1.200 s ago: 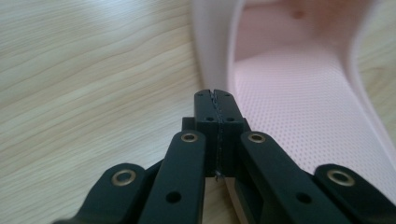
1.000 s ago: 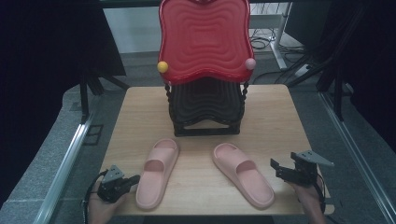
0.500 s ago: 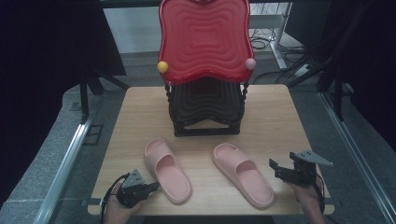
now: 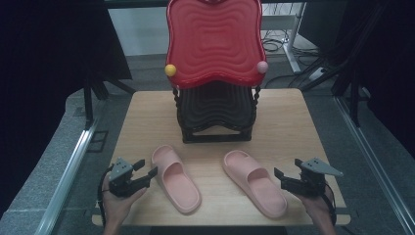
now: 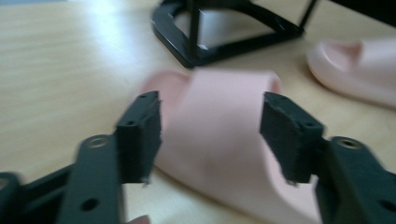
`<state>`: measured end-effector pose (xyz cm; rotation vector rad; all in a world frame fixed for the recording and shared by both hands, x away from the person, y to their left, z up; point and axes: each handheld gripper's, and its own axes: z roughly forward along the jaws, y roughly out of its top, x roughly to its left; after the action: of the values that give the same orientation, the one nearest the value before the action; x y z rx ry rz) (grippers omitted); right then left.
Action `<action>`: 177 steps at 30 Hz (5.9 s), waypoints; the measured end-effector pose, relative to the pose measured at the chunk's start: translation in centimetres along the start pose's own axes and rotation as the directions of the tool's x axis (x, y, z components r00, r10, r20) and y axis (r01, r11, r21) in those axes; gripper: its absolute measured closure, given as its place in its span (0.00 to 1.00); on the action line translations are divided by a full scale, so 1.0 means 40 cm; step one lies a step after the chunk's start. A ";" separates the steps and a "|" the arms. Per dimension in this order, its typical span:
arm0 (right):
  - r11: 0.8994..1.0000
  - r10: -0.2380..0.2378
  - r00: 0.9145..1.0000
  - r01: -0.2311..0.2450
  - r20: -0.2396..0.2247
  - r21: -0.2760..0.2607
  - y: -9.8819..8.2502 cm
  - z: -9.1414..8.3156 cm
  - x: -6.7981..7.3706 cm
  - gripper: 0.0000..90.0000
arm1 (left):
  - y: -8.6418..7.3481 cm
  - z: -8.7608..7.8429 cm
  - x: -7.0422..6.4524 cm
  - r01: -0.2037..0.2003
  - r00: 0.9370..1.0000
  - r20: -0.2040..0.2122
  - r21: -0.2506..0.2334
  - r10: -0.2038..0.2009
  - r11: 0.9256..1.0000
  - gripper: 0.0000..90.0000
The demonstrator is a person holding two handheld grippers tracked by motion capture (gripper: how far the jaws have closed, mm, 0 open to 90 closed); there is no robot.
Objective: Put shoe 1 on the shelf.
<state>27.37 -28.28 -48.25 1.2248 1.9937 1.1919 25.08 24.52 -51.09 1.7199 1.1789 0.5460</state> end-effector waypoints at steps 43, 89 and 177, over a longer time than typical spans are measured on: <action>0.984 -0.135 0.926 0.166 -0.351 0.059 0.050 0.376 0.568 0.70 | -0.013 -0.001 0.053 0.131 0.991 -0.025 -0.020 -0.132 0.991 0.27; 0.982 -0.114 0.974 0.081 -0.193 -0.170 0.088 0.268 0.542 0.92 | -0.014 -0.029 0.079 0.197 0.980 -0.017 -0.047 -0.198 0.979 0.26; 0.808 -0.026 0.998 0.056 0.058 -0.586 0.642 0.107 0.403 0.92 | -0.013 0.003 0.037 0.153 0.988 0.025 -0.009 -0.153 0.988 0.25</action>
<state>34.47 -6.88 -27.51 0.8682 1.4263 1.5817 25.60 25.82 -51.81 1.6060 1.2762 0.4367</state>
